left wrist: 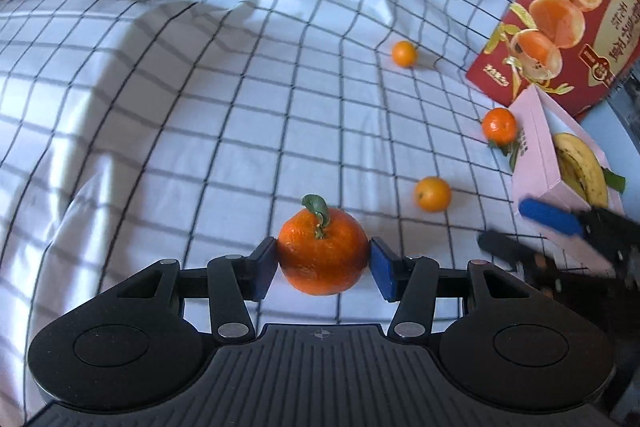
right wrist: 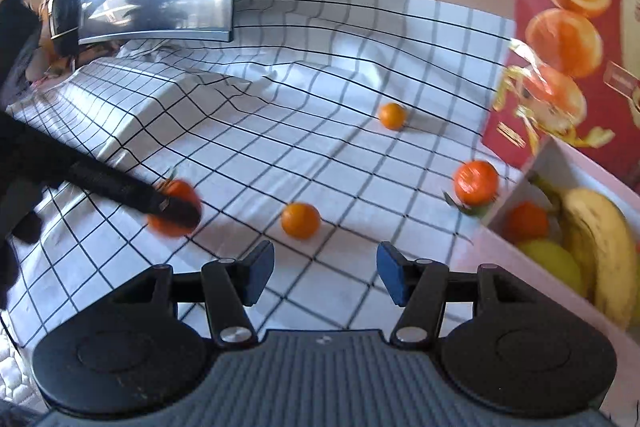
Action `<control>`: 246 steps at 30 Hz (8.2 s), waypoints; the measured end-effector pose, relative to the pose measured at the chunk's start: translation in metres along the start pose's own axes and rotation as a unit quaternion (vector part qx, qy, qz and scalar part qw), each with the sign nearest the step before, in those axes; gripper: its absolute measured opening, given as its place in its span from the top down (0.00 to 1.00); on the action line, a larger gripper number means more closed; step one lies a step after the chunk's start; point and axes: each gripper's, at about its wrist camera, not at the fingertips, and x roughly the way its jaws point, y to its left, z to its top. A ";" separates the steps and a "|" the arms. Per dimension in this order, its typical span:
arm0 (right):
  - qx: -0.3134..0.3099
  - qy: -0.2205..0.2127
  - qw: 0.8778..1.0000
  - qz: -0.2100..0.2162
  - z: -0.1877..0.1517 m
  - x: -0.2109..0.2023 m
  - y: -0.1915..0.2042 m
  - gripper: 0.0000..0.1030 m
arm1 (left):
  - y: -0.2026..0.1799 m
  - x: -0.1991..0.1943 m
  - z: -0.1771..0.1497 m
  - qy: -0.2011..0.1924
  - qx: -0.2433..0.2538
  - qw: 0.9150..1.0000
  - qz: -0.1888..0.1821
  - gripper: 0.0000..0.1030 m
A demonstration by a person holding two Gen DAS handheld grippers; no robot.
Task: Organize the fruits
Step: 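Grasp a small mandarin with the right gripper while the left gripper holds the leafy mandarin, then release the leafy mandarin into the box with the left gripper while the right carries its mandarin, then lower the small mandarin into the pink box and open the right gripper, then grasp a small mandarin on the cloth with the left gripper while the right gripper reaches a leafy mandarin, then grasp the leafy mandarin with the right gripper while the left gripper holds the small mandarin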
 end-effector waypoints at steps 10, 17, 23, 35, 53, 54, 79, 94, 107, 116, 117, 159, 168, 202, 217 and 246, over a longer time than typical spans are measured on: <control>0.012 0.034 0.999 0.024 0.019 0.058 0.003 0.49 | -0.004 -0.004 -0.012 0.009 0.010 1.000 0.006 0.46; 0.007 0.047 0.999 0.018 0.018 0.076 0.008 0.71 | -0.003 -0.001 -0.008 0.016 0.016 1.000 0.003 0.46; -0.002 0.044 0.999 0.031 0.017 0.063 0.010 0.71 | 0.000 0.004 -0.006 0.024 0.012 1.000 -0.008 0.46; -0.038 0.042 0.998 0.013 -0.023 -0.008 0.007 0.71 | -0.035 0.011 -0.007 0.029 0.040 0.997 -0.066 0.47; 0.050 0.035 0.994 -0.094 -0.068 -0.085 -0.045 0.71 | -0.142 -0.010 0.004 0.034 0.180 0.965 -0.186 0.47; 0.061 0.033 0.992 -0.107 -0.070 -0.091 -0.051 0.71 | -0.152 -0.015 0.011 0.024 0.189 0.962 -0.195 0.47; 0.148 -0.139 0.944 -0.261 -0.011 -0.186 -0.152 0.71 | -0.361 0.098 0.140 0.045 0.274 0.939 -0.205 0.47; 0.202 -0.057 0.950 -0.230 -0.052 -0.137 -0.154 0.71 | -0.364 0.169 0.120 0.096 0.283 0.940 -0.166 0.49; 0.169 -0.090 0.953 -0.235 -0.008 -0.098 -0.185 0.71 | -0.211 0.064 0.104 -0.016 0.099 0.970 -0.220 0.49; 0.177 -0.065 0.959 -0.212 0.019 -0.054 -0.205 0.61 | -0.108 0.045 0.095 -0.041 0.028 0.989 -0.136 0.49; 0.180 -0.066 0.960 -0.205 0.019 -0.053 -0.200 0.60 | -0.103 0.047 0.096 -0.041 0.026 0.990 -0.132 0.49; 0.034 0.028 0.989 -0.142 0.039 -0.052 -0.090 0.58 | -0.105 0.127 0.134 -0.058 0.084 0.993 -0.059 0.64; 0.001 0.048 0.994 -0.102 0.097 0.016 -0.093 0.62 | -0.058 0.067 0.046 -0.033 0.021 0.993 -0.108 0.64; -0.062 0.084 0.994 -0.011 0.059 0.036 -0.049 0.57 | -0.005 0.033 0.033 -0.028 -0.024 0.995 -0.090 0.64; -0.052 0.076 0.995 0.038 0.012 -0.007 -0.020 0.55 | -0.034 0.033 0.026 -0.010 0.011 0.996 -0.086 0.64; 0.072 0.053 0.996 -0.009 -0.044 -0.063 -0.041 0.53 | -0.052 0.032 -0.001 0.023 0.027 0.995 -0.091 0.64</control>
